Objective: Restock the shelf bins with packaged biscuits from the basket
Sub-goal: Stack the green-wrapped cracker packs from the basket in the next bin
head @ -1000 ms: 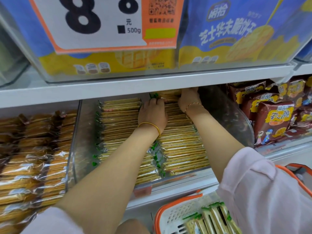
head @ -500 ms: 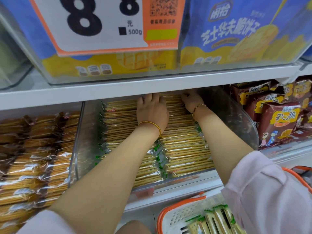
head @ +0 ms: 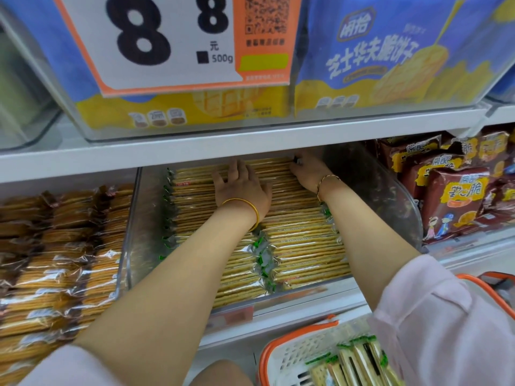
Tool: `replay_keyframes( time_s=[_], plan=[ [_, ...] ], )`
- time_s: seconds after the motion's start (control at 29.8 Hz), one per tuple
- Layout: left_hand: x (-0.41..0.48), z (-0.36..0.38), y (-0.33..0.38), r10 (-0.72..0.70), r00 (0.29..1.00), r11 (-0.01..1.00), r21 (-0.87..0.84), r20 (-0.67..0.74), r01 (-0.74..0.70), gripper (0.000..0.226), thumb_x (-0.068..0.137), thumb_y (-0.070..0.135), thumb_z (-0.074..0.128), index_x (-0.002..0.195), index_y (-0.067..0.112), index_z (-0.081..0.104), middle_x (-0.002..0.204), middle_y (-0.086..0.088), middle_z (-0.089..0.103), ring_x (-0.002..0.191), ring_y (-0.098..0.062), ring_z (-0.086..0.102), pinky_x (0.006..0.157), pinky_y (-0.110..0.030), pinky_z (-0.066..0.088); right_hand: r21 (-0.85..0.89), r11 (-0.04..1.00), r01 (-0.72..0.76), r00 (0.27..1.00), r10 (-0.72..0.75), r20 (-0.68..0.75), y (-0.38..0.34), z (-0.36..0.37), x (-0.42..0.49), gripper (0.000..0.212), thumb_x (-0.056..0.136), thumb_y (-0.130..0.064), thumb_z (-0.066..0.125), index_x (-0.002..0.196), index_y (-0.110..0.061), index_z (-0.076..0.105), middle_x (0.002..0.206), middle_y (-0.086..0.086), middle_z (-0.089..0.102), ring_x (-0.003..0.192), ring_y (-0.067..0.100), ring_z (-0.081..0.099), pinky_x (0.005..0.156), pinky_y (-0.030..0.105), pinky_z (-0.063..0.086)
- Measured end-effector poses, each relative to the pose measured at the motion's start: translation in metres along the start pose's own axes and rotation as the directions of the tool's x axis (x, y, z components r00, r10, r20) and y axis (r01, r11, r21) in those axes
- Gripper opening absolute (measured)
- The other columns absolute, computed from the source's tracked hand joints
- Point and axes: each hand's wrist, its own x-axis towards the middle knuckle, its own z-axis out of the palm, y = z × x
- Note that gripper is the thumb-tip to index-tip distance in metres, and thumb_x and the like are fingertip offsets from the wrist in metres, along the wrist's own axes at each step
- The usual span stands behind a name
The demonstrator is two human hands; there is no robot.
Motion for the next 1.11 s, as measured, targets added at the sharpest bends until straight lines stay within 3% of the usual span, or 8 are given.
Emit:
replay_keyframes(
  time_s=[0.2, 0.34, 0.54, 0.6, 0.77, 0.94, 1.01, 1.11],
  plan=[
    [-0.032, -0.018, 0.008, 0.074, 0.997, 0.99, -0.122, 0.011, -0.072, 0.057, 0.099, 0.039, 0.021, 0.148, 0.01, 0.02, 0.158, -0.006, 0.011, 0.146, -0.023, -0.002, 0.116, -0.054, 0.003, -0.261, 0.965, 0.007, 1.0, -0.008, -0.006, -0.013, -0.013, -0.021, 0.03, 0.099, -0.011, 0.033, 0.128, -0.007, 0.042, 0.12, 0.013, 0.055, 0.088, 0.018, 0.051, 0.073, 0.029, 0.039],
    [-0.089, -0.029, 0.028, 0.129, 0.977, 0.974, -0.164, -0.17, -0.157, 0.035, 0.094, 0.028, 0.038, 0.122, 0.012, 0.051, 0.135, -0.007, 0.045, 0.129, -0.028, 0.032, 0.102, -0.043, 0.027, -0.373, 0.926, 0.054, 0.997, -0.072, -0.035, -0.029, -0.037, -0.079, 0.047, 0.094, 0.0, 0.037, 0.14, -0.007, 0.035, 0.138, 0.016, 0.046, 0.12, 0.032, 0.049, 0.096, 0.034, 0.041],
    [-0.175, -0.015, 0.064, 0.392, 0.759, 0.718, -0.342, -0.52, -0.606, 0.039, 0.079, 0.023, 0.029, 0.098, 0.013, 0.063, 0.099, -0.006, 0.063, 0.095, -0.03, 0.052, 0.077, -0.041, 0.045, 0.171, 0.953, 0.252, 0.902, -0.167, -0.398, 0.003, -0.06, -0.239, 0.036, 0.091, 0.006, 0.04, 0.121, -0.009, 0.054, 0.112, 0.003, 0.06, 0.103, 0.003, 0.055, 0.091, 0.01, 0.038],
    [-0.195, 0.01, 0.077, 0.454, 0.768, 0.67, -0.395, -0.453, -0.629, 0.039, 0.081, 0.021, 0.03, 0.099, 0.014, 0.064, 0.1, -0.006, 0.064, 0.097, -0.029, 0.053, 0.08, -0.04, 0.045, 0.257, 0.941, 0.218, 0.911, -0.102, -0.4, 0.033, -0.054, -0.282, 0.033, 0.091, 0.004, 0.042, 0.117, -0.012, 0.055, 0.107, -0.002, 0.059, 0.096, -0.006, 0.054, 0.089, 0.011, 0.04],
    [-0.217, 0.091, 0.102, 0.574, 0.818, 0.642, -0.595, -0.044, -0.482, 0.03, 0.093, 0.009, 0.042, 0.115, 0.011, 0.062, 0.122, -0.006, 0.059, 0.111, -0.023, 0.053, 0.092, -0.031, 0.042, 0.258, 0.948, -0.184, 0.931, 0.252, -0.263, 0.15, -0.018, -0.342, 0.031, 0.09, -0.003, 0.05, 0.097, -0.032, 0.059, 0.096, 0.004, 0.062, 0.092, 0.023, 0.058, 0.089, 0.042, 0.046],
    [-0.216, 0.143, 0.114, 0.539, 0.829, 0.744, -0.545, 0.15, -0.385, 0.028, 0.094, 0.011, 0.043, 0.114, 0.011, 0.063, 0.121, -0.01, 0.06, 0.111, -0.027, 0.055, 0.093, -0.035, 0.046, 0.048, 0.862, -0.504, 0.857, 0.506, -0.094, 0.227, 0.023, -0.365, 0.029, 0.093, -0.003, 0.041, 0.105, -0.021, 0.061, 0.098, 0.006, 0.061, 0.091, 0.029, 0.061, 0.078, 0.037, 0.05],
    [-0.213, 0.151, 0.119, 0.522, 0.834, 0.761, -0.539, 0.179, -0.361, 0.027, 0.093, 0.013, 0.043, 0.111, 0.014, 0.063, 0.119, -0.007, 0.061, 0.109, -0.025, 0.056, 0.091, -0.034, 0.046, -0.142, 0.816, -0.561, 0.827, 0.56, -0.054, 0.239, 0.039, -0.362, 0.034, 0.094, -0.002, 0.038, 0.121, -0.013, 0.056, 0.118, 0.011, 0.059, 0.093, 0.028, 0.06, 0.076, 0.035, 0.05],
    [-0.206, 0.154, 0.121, 0.492, 0.845, 0.807, -0.475, 0.21, -0.352, 0.025, 0.09, 0.011, 0.043, 0.105, 0.014, 0.063, 0.114, -0.007, 0.062, 0.103, -0.025, 0.057, 0.086, -0.033, 0.048, -0.223, 0.791, -0.569, 0.803, 0.593, 0.052, 0.241, 0.068, -0.345, 0.038, 0.094, -0.001, 0.041, 0.128, -0.012, 0.05, 0.109, 0.01, 0.061, 0.075, 0.023, 0.057, 0.059, 0.032, 0.048]
  ],
)
